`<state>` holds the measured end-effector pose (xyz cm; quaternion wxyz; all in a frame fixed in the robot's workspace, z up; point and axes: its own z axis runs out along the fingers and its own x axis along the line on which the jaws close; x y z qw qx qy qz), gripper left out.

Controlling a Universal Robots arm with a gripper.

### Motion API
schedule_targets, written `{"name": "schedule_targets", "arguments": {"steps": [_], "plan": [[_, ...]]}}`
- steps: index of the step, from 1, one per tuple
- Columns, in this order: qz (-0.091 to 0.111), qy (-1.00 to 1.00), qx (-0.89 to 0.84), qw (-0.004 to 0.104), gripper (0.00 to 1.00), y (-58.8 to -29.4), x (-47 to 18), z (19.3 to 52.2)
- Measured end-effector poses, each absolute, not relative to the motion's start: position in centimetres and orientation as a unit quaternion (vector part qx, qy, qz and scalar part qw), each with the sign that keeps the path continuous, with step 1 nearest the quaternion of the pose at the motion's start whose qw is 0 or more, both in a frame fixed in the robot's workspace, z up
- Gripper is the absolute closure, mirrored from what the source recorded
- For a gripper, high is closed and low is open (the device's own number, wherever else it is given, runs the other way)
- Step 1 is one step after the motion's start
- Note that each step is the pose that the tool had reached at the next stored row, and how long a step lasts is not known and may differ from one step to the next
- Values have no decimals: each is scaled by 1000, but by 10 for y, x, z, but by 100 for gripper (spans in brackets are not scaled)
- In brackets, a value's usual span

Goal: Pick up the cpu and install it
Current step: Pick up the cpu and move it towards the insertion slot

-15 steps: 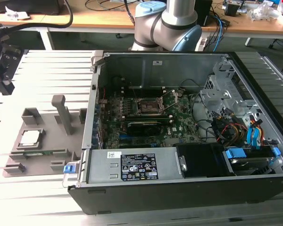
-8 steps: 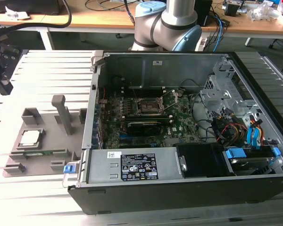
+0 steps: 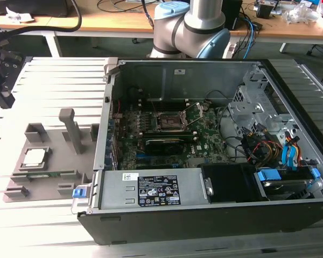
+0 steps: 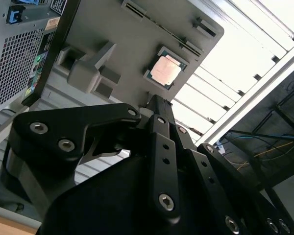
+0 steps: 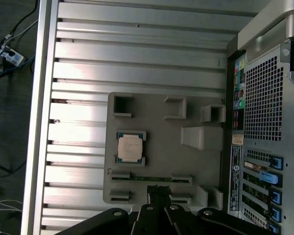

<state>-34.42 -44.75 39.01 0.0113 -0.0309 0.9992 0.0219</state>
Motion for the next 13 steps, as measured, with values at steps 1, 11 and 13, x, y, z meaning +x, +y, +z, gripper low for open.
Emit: {"name": "schedule_targets", "arguments": {"steps": [1,11,13], "plan": [[22,999,-31,11,83,-447,-344,390],[22,999,-32,11,32,-447,-344,390],[12,999,-32,11,32,-447,-345,390]]}}
